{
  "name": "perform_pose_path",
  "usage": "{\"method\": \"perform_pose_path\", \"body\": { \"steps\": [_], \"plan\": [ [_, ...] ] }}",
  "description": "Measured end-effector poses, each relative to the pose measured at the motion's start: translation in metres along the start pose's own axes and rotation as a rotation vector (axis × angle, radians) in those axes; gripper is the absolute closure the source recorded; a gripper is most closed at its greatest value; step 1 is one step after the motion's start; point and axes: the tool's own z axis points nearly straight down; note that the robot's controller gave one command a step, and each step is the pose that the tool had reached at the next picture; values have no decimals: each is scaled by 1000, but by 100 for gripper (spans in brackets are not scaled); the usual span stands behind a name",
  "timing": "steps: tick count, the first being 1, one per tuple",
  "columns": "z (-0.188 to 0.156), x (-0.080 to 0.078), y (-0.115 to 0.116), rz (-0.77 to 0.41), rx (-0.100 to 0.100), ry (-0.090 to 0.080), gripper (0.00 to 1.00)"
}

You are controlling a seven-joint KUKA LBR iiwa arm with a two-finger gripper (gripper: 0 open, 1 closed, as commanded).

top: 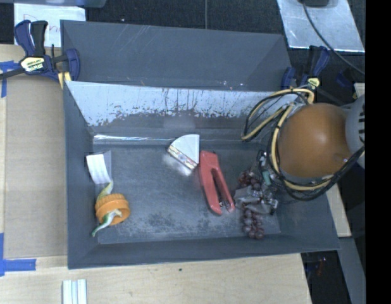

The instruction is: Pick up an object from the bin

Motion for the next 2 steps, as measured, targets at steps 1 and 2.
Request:
{"method": "perform_pose_path", "body": {
  "steps": [1,2],
  "plan": [
    [-8,0,0,2,0,-1,100],
    [-15,0,-1,4,3,-3,100]
  ]
}}
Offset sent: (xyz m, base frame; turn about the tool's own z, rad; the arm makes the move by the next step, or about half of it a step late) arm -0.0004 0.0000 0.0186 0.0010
